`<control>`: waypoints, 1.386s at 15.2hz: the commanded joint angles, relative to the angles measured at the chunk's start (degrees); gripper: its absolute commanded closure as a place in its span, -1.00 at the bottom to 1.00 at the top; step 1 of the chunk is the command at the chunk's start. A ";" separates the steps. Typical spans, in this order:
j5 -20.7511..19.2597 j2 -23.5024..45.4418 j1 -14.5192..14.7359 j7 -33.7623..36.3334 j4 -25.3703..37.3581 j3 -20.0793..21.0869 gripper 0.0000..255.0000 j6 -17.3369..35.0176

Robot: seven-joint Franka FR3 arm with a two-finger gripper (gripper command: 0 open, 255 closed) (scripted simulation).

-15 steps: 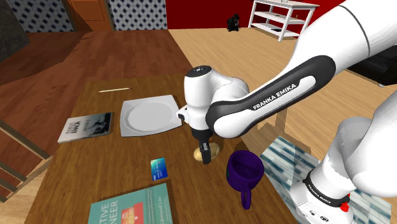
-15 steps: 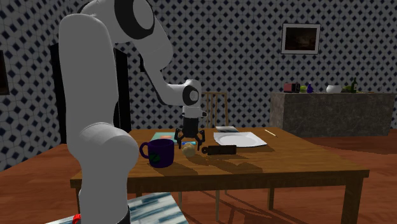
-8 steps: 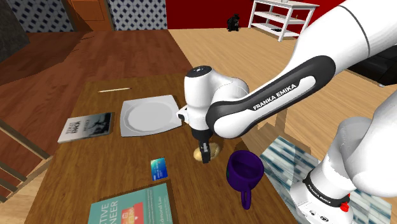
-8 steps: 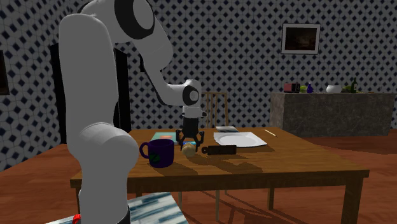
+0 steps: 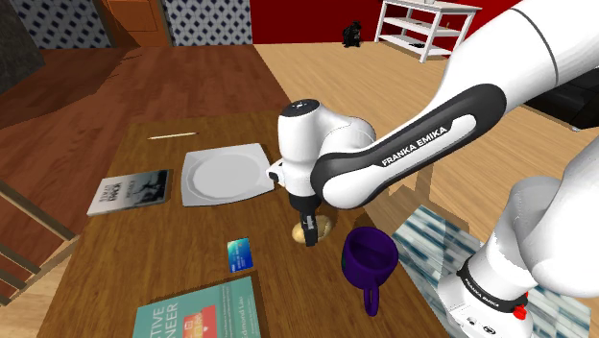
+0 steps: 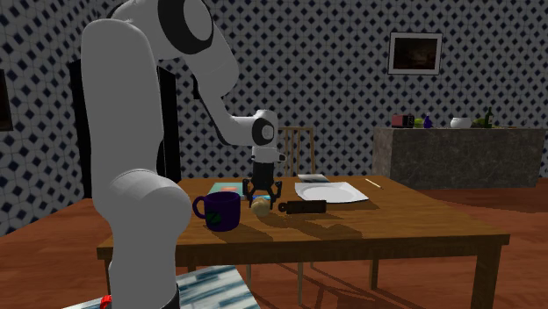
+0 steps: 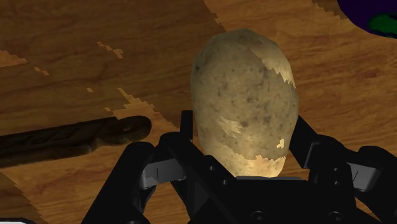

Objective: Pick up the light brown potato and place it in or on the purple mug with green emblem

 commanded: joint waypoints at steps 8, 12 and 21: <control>0.88 -3.47 0.02 -0.62 2.18 -0.14 1.00 -5.58; 1.24 -5.18 0.02 -0.90 3.71 -0.28 1.00 -8.78; 1.75 -8.23 0.00 -1.32 7.86 -0.62 1.00 -15.91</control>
